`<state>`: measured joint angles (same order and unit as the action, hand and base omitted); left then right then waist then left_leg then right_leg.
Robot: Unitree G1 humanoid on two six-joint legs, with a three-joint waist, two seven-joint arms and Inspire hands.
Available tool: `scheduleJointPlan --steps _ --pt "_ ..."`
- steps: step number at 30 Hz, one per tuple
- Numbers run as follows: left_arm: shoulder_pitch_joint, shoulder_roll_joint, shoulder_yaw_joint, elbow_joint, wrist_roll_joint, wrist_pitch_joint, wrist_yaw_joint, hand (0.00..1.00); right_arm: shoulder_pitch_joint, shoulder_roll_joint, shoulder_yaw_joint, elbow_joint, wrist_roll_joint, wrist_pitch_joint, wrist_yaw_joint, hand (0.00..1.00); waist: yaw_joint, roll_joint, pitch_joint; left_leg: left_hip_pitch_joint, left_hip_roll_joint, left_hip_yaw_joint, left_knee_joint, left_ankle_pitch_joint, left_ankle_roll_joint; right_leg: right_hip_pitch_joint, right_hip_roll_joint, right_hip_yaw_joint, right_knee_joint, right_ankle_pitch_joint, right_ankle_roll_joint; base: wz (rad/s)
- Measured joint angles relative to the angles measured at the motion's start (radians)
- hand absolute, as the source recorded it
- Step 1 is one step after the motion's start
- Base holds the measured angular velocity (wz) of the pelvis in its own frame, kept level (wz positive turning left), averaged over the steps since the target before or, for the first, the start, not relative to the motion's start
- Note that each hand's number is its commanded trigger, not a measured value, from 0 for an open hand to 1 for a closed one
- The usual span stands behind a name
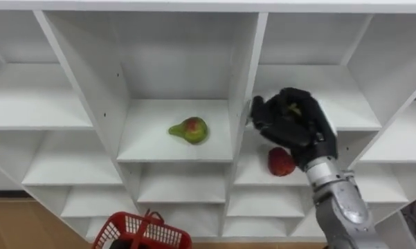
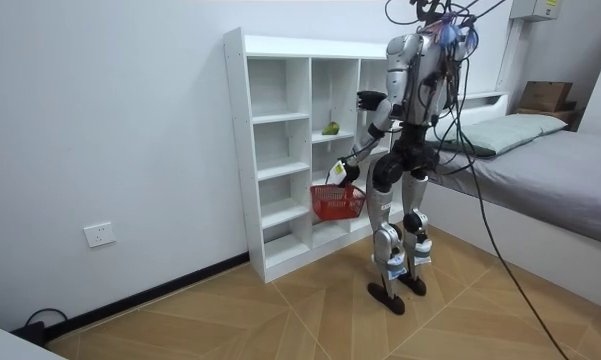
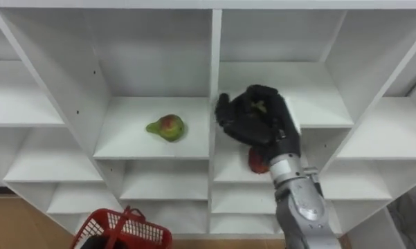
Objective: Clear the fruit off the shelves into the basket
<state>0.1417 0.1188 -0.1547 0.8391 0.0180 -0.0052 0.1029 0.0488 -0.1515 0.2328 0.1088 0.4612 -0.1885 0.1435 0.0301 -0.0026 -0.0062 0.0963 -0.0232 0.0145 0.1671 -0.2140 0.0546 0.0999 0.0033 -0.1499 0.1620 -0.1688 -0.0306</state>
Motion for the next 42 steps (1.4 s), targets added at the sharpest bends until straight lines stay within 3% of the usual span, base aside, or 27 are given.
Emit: scheduleJointPlan --steps 2,5,7,16,23,34,38,42 --pt "-0.003 -0.001 -0.012 -0.001 -0.036 0.0 -0.006 1.0 0.005 -0.004 0.016 0.003 0.023 0.022 0.033 1.0 -0.001 0.001 0.0006 -0.004 0.001 0.003 0.002 0.0 0.0 -0.01 0.0 0.01 0.01 0.0 0.0 -0.05" --pt "-0.02 -0.008 -0.035 -0.001 -0.102 0.0 -0.007 1.0 0.023 -0.003 0.064 0.039 0.044 0.105 0.071 1.0 0.002 -0.001 0.0015 -0.033 0.0 0.004 0.014 0.001 0.001 -0.035 -0.001 0.011 0.017 0.001 -0.002 0.0" --pt "-0.035 -0.019 -0.046 0.001 -0.128 0.0 -0.014 1.0 0.024 -0.003 0.093 0.05 0.042 0.155 0.093 1.0 0.004 0.007 0.0129 -0.055 -0.001 0.005 0.022 0.002 0.002 -0.06 -0.004 0.011 0.029 0.001 -0.002 0.0" --pt "-0.067 -0.023 -0.056 0.036 -0.2 -0.001 -0.041 1.0 -0.021 0.004 0.121 0.048 0.043 0.166 0.15 1.0 0.008 -0.024 0.0175 -0.103 -0.001 0.004 0.04 0.003 0.003 -0.108 -0.004 0.01 0.043 0.001 -0.001 0.0" --pt "-0.09 -0.025 -0.056 0.038 -0.227 0.0 -0.051 1.0 -0.026 0.003 0.141 0.048 0.036 0.188 0.155 1.0 0.008 -0.025 0.0192 -0.114 -0.001 -0.002 0.039 0.003 0.003 -0.118 -0.004 0.009 0.042 0.001 -0.001 0.01" --pt "-0.173 -0.037 -0.088 0.071 -0.322 0.0 -0.057 1.0 -0.021 0.023 0.14 0.243 0.002 0.189 0.066 1.0 0.002 -0.006 0.0266 -0.205 -0.007 -0.03 0.085 0.003 0.003 -0.175 -0.014 -0.045 0.045 0.003 -0.004 0.11" --pt "-0.179 -0.035 -0.124 0.07 -0.321 -0.001 -0.056 1.0 -0.05 0.024 0.141 0.381 0.008 0.183 0.024 1.0 0.0 0.016 0.0237 -0.213 -0.008 -0.029 0.086 0.003 0.003 -0.18 -0.015 -0.048 0.046 0.003 -0.004 0.02" --pt "-0.185 -0.036 -0.142 0.07 -0.321 -0.001 -0.056 1.0 -0.09 0.028 0.142 0.482 0.006 0.183 -0.013 1.0 0.005 0.021 0.0237 -0.232 -0.007 -0.027 0.093 0.004 0.004 -0.209 -0.016 -0.046 0.061 0.003 -0.004 -0.01"
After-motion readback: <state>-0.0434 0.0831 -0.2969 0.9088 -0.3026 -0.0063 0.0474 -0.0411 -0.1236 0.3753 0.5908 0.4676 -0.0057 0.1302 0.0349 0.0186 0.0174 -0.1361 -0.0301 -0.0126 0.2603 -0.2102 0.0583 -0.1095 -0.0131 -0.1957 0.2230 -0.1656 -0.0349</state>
